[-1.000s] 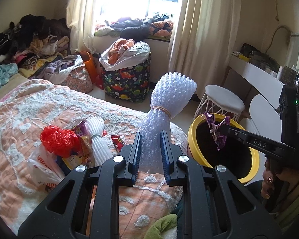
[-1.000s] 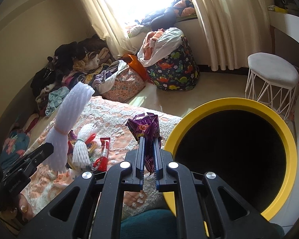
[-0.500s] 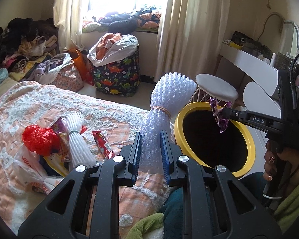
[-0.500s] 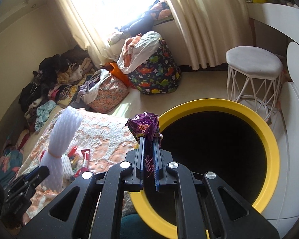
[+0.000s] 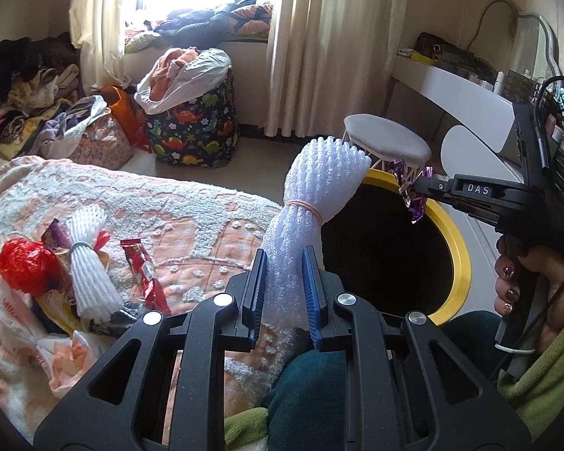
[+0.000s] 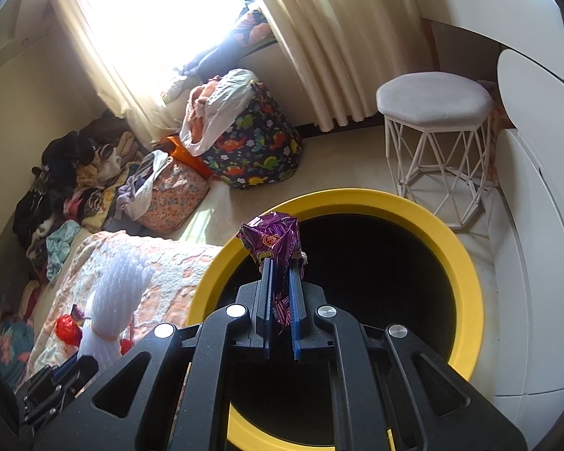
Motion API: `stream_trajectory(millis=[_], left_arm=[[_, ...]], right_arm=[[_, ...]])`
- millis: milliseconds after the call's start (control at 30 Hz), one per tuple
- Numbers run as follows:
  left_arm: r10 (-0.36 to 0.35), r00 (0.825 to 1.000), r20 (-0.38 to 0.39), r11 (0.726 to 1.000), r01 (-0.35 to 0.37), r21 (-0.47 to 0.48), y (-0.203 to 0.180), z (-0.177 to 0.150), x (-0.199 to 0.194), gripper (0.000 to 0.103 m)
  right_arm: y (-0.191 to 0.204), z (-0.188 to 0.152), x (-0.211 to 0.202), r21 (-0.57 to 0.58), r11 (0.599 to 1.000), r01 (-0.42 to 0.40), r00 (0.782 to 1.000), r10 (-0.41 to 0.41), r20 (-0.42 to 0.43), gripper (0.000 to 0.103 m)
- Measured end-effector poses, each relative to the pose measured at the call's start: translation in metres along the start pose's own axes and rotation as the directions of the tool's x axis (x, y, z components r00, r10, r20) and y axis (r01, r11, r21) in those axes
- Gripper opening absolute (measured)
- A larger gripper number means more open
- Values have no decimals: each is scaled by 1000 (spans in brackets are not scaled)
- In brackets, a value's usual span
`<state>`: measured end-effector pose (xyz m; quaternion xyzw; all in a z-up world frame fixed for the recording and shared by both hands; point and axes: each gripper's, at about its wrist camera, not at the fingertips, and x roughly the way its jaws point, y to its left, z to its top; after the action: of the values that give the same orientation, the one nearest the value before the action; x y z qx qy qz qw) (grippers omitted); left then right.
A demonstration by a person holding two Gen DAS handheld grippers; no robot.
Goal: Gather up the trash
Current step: 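Carry the purple wrapper in the right gripper over the yellow bin while the left carries the foam net, then open the left gripper and the right gripper to drop both items into the bin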
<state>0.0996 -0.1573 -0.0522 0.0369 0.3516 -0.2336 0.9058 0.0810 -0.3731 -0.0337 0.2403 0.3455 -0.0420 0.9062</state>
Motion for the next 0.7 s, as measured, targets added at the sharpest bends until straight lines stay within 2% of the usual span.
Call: stream_trajectory(millis=[300,700], left_arm=[[-18,999,-32,1000,19,19,-17,4,23,14],[-36,992,-117,998,43,50,-35,10,65,14]], right_arm=[[-24,2,3,67,998,23,1000,-23,-4,8],[-40,2,7,117,992,35,999,-33,-16,8]])
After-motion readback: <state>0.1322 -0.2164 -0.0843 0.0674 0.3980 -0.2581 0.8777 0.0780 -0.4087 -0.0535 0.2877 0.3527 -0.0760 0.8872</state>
